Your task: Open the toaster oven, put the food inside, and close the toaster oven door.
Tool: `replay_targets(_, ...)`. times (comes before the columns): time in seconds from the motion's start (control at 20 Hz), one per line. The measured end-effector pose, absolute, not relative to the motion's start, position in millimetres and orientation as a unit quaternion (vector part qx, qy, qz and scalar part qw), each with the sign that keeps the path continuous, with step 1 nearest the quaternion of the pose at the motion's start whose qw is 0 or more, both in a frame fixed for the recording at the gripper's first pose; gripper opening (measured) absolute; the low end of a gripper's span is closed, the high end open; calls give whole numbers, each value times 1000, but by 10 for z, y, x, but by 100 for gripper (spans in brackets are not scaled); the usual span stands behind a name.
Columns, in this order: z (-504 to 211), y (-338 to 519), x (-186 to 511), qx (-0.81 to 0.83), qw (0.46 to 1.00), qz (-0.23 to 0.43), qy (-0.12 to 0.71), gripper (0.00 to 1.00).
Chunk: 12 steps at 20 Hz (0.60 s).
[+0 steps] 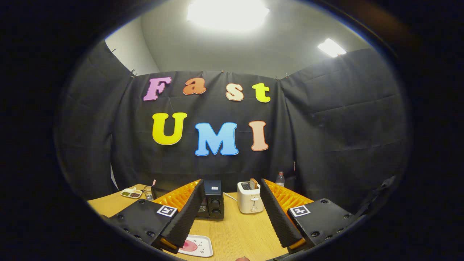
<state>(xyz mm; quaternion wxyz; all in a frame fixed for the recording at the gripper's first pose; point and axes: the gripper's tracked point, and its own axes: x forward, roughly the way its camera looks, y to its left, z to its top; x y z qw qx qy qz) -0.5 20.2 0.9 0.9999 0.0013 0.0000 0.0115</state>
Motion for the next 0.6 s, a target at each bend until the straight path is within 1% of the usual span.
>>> replay_targets(0.35,61,468,117,7,1000,23,-1,97)
replay_targets(0.6,43,734,346,12,999,36,1,97)
